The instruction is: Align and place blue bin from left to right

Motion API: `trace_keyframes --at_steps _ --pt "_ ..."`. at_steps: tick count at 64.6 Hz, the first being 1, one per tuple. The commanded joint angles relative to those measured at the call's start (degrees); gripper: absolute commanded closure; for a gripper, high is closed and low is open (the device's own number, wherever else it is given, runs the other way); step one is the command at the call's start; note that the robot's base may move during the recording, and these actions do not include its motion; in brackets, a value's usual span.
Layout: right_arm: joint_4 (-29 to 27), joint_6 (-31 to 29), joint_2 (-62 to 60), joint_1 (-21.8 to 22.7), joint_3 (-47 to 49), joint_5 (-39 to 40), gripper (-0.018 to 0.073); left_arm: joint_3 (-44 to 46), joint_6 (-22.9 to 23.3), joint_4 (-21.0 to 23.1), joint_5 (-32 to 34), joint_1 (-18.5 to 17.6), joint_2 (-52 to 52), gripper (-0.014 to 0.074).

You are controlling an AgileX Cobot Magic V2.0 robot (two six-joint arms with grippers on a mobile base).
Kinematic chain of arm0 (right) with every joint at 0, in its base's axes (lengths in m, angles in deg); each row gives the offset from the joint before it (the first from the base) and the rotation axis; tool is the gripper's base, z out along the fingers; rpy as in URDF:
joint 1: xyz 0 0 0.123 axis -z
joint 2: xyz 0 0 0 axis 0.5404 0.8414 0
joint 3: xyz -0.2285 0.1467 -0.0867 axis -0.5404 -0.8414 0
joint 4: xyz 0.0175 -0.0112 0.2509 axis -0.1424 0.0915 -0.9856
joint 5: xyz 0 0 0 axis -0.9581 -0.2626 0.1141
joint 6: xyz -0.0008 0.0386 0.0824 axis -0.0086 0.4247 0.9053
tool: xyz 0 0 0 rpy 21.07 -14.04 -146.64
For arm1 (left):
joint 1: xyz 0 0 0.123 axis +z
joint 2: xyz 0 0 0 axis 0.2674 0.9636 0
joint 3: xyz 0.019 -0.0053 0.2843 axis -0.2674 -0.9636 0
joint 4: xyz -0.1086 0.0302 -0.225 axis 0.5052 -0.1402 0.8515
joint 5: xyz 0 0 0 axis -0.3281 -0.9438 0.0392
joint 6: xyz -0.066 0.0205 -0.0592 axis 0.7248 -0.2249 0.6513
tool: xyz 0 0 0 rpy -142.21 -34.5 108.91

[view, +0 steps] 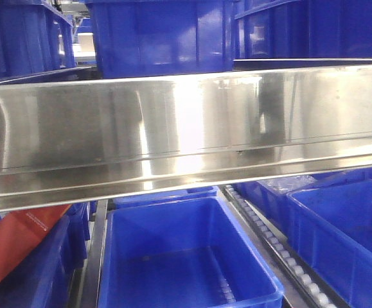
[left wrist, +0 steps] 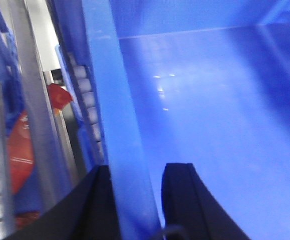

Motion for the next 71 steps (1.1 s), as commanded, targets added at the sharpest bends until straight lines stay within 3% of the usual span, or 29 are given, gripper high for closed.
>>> trace_keyframes --at_steps 1,23,42,48,61,66,71 --pt "2.5 -1.4 1.4 2.2 1.0 7.2 0.0711 1.1 -0.2 1.1 3.3 -0.4 0.1 0.0706" --pt "2.5 -2.4 8.0 2.3 1.1 10.8 0.0711 1.1 0.4 -3.7 4.4 -0.4 7.1 0.0706" --pt "2.5 -3.8 10.8 2.3 1.1 9.5 0.0687 1.1 0.4 -4.3 3.8 -0.4 8.2 0.0687" --pt "2.5 -3.8 10.8 2.3 1.1 9.5 0.0536 1.1 0.4 -4.3 3.7 -0.4 8.2 0.0583" --pt "2.8 -3.8 10.8 2.3 1.1 9.3 0.001 1.1 0.4 -4.3 3.7 -0.4 8.2 0.0139" --pt "2.8 -3.8 10.7 2.3 1.3 8.8 -0.001 1.1 0.4 -4.4 3.7 -0.4 8.2 -0.0036" --pt "2.8 -3.8 10.4 2.3 1.9 7.7 -0.0009 1.1 0.3 -4.4 3.0 -0.4 7.8 0.0022"
